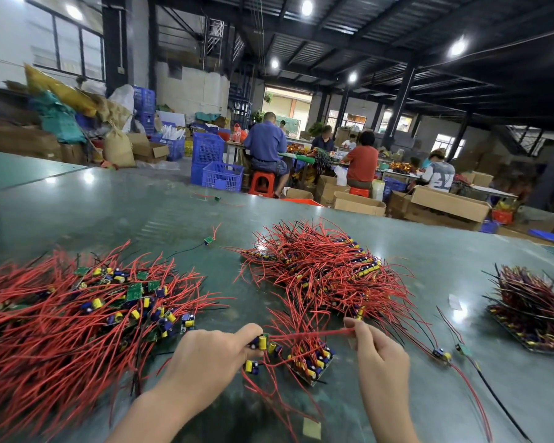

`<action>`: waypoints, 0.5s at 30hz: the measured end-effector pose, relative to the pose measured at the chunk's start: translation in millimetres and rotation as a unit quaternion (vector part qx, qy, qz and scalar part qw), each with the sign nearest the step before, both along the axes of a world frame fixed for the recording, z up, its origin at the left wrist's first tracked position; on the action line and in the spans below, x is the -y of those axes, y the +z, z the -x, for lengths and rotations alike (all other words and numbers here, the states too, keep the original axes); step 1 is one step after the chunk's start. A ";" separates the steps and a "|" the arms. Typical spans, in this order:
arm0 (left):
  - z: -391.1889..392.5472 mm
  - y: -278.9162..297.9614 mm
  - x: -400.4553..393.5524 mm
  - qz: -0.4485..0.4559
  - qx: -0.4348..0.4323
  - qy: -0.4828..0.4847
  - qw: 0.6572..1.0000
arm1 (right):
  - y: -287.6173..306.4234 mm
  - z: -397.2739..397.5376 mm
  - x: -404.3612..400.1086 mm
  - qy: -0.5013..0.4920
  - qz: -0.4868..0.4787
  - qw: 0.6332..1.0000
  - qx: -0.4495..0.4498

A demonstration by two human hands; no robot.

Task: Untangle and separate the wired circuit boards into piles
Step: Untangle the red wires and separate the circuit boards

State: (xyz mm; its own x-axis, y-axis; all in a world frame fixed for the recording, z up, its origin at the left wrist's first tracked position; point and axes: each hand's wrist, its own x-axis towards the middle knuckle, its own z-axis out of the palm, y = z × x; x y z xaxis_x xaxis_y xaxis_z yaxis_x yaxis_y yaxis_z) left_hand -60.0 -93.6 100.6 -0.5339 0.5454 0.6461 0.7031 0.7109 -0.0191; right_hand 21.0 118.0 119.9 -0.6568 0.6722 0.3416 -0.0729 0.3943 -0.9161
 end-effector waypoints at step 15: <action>6.9 -2.2 2.8 -0.099 0.251 0.023 0.963 | -1.7 2.0 8.7 0.093 0.039 0.995 0.011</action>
